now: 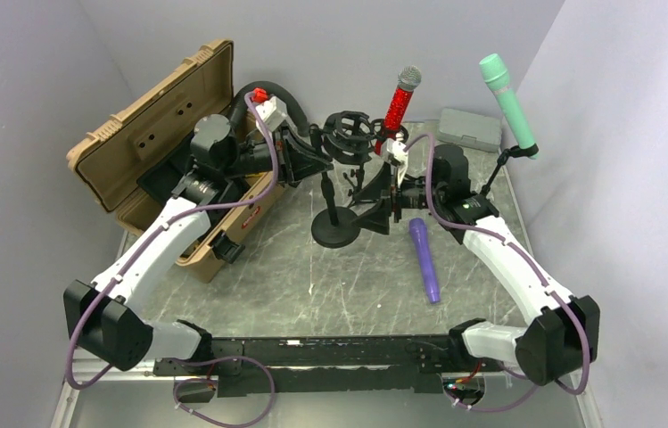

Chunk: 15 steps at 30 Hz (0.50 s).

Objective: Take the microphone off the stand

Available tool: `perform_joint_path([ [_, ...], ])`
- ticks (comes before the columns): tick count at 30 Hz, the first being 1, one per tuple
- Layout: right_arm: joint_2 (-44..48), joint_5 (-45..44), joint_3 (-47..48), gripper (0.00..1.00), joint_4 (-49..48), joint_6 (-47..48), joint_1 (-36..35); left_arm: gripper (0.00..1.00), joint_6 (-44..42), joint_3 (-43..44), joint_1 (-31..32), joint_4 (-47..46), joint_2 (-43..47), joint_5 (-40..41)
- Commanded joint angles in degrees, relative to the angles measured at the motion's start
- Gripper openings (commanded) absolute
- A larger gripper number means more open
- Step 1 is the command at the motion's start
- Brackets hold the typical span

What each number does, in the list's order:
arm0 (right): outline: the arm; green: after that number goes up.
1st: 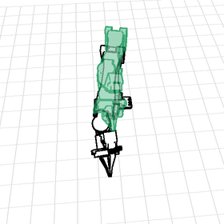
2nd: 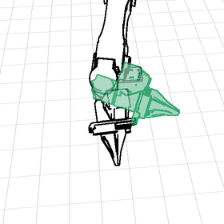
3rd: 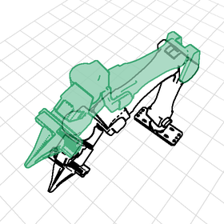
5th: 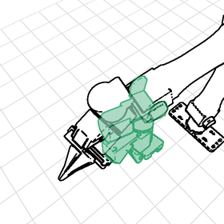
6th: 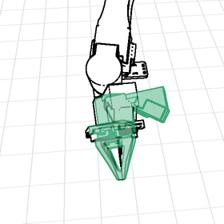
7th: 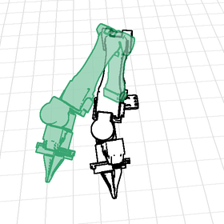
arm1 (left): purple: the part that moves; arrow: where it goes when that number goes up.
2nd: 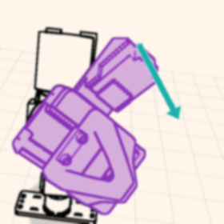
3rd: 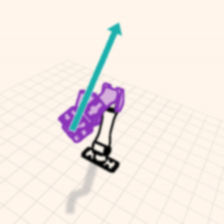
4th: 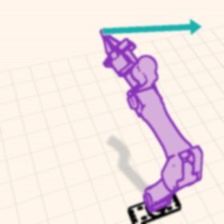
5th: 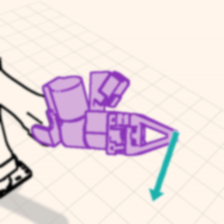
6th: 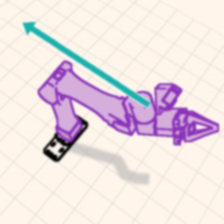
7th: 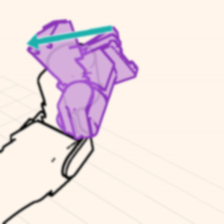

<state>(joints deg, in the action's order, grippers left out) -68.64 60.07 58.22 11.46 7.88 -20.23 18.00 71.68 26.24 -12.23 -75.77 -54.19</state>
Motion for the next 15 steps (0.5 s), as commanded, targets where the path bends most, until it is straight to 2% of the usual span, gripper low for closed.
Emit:
perform_joint_path([
  [1, -2.6, 3.9, 3.7, 0.8, -11.1, -7.7, -1.6, 0.0, 8.8, 3.4, -0.4, -5.6, 1.6, -0.4],
  [11, -7.9, 4.0, 4.3, 0.77, -18.5, -14.0, -5.6, 0.0, 15.9, 2.0, -0.4, -12.7, 1.7, 2.0],
  [15, -8.4, 4.6, 1.9, 0.68, -23.1, -17.3, -5.8, 0.0, 16.1, 1.1, -0.4, -13.3, 2.0, 2.8],
])
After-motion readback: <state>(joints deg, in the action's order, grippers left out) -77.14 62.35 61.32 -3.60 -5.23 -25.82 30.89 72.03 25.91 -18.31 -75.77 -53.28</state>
